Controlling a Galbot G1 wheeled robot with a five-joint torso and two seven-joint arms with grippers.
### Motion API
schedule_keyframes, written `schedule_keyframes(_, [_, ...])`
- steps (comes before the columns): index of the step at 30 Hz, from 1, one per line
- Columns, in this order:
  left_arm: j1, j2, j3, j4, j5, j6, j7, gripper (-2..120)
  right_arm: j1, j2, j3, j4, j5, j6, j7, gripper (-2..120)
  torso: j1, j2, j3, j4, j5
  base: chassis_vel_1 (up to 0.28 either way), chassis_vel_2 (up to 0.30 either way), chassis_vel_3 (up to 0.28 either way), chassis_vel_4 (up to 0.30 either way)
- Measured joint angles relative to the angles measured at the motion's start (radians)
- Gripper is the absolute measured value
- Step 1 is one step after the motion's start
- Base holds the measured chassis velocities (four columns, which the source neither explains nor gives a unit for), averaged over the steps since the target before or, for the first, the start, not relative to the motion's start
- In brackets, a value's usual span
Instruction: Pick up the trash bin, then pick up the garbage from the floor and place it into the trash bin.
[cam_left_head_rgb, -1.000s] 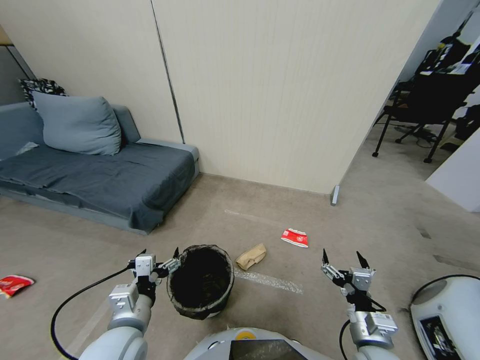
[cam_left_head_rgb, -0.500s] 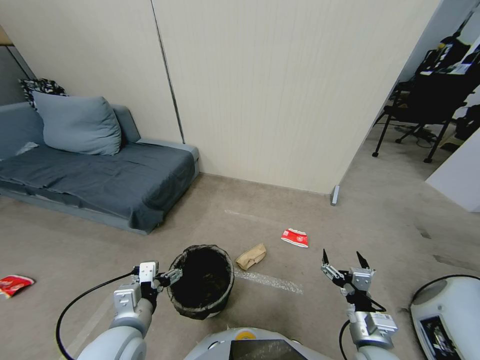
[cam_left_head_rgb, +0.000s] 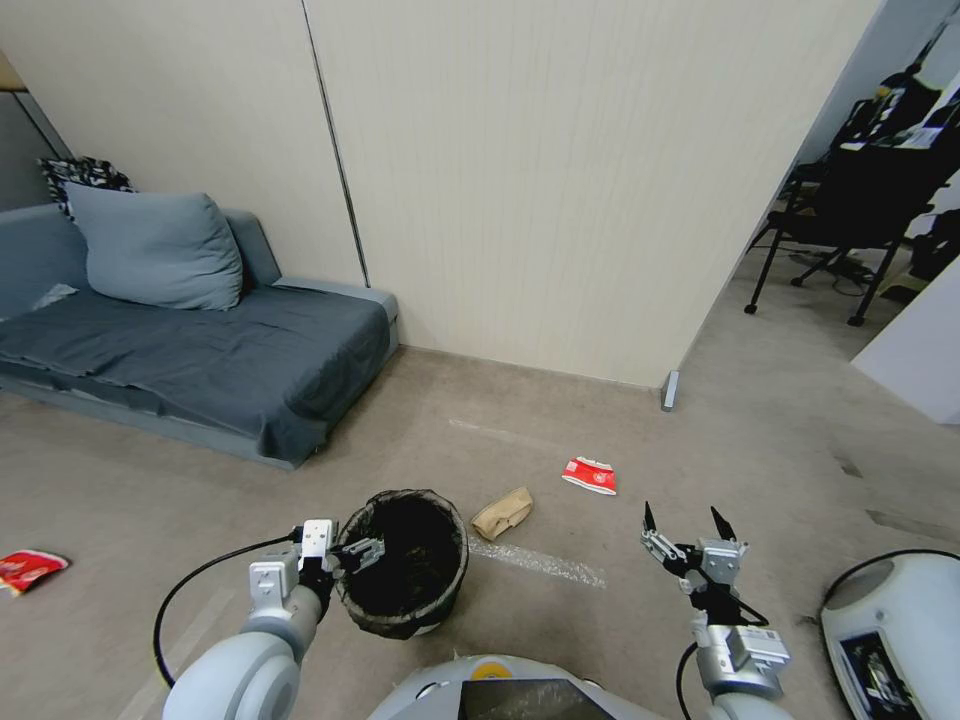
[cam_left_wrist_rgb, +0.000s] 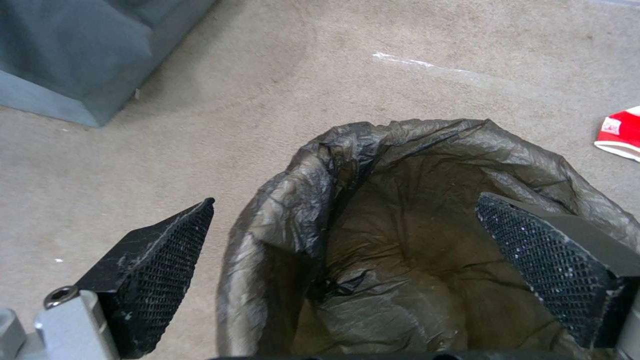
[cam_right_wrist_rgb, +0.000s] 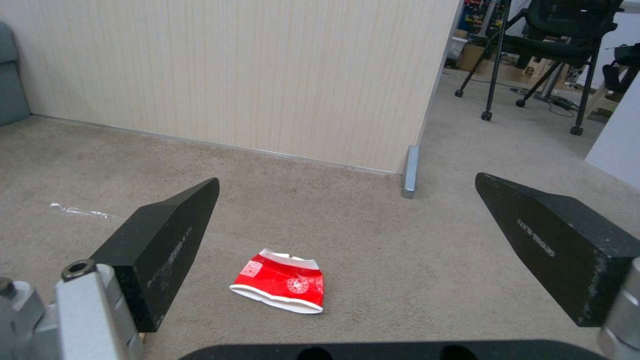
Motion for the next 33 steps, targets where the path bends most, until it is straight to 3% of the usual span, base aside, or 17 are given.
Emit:
schedule_keyframes(25, [-0.053, 0.002, -0.037, 0.153, -0.005, -0.005, -0.010, 100, -0.003, 0.000, 0.003, -0.011, -0.020, 0.006, 0.012, 100, 0.000, 0.000, 0.000, 0.0001, 0.0000, 0.000, 0.000, 0.000, 0.000])
schedule_keyframes(33, [-0.037, -0.015, -0.043, 0.171, 0.001, -0.005, -0.010, 100, -0.004, 0.000, 0.003, -0.013, -0.022, 0.009, 0.014, 100, 0.000, 0.000, 0.000, 0.0000, 0.0000, 0.000, 0.000, 0.000, 0.000])
